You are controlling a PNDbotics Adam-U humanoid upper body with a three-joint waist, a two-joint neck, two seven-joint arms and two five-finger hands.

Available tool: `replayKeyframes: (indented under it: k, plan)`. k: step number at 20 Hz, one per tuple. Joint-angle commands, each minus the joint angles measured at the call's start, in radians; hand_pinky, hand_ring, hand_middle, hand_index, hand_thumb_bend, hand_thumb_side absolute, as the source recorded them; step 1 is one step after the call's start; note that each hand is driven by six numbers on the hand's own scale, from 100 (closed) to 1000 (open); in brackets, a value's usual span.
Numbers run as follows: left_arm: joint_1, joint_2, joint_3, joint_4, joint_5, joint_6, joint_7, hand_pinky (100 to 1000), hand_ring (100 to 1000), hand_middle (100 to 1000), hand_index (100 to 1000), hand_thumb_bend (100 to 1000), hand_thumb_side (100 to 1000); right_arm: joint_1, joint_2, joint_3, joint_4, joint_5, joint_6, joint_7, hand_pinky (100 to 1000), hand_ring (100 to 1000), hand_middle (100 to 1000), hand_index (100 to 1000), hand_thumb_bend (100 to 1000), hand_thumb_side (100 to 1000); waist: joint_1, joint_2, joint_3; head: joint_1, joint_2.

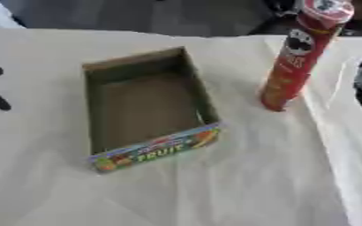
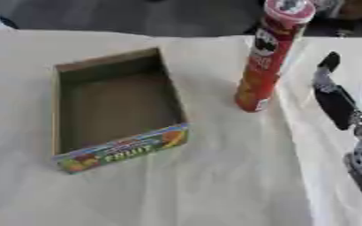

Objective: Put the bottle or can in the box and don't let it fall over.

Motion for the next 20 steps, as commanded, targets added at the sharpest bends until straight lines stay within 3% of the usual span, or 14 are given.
replayKeyframes:
  k: [1,8,14,20]
  plan:
    - [-0.004,0.023,-0.003,-0.021,-0.014,-0.001,0.007,463,754,794,833,100,683,-0.008,-0.016,-0.005,-0.018,0.005,0.004,-0.003,498,744,863,868,100,571,0.001,-0.01,-0.001,-0.014,-0.031]
    - [-0.003,0.022,-0.006,-0.021,-0.017,0.002,0.003,462,752,792,831,100,684,-0.014,-0.025,-0.007,-0.018,0.01,0.003,-0.001,510,751,863,869,100,581,-0.001,-0.01,-0.002,-0.022,-0.06]
    - [-0.002,0.021,-0.011,-0.021,-0.014,0.006,-0.005,463,752,792,831,100,683,-0.05,-0.088,0.0,-0.018,-0.026,-0.013,0.044,540,777,880,889,100,645,-0.002,-0.021,-0.002,-0.026,-0.044]
    - [-0.006,0.014,-0.02,-0.021,-0.007,0.013,-0.02,464,751,791,830,100,676,-0.129,-0.186,0.021,-0.018,-0.115,0.01,0.139,562,792,889,896,100,667,-0.002,-0.038,-0.003,-0.034,-0.028]
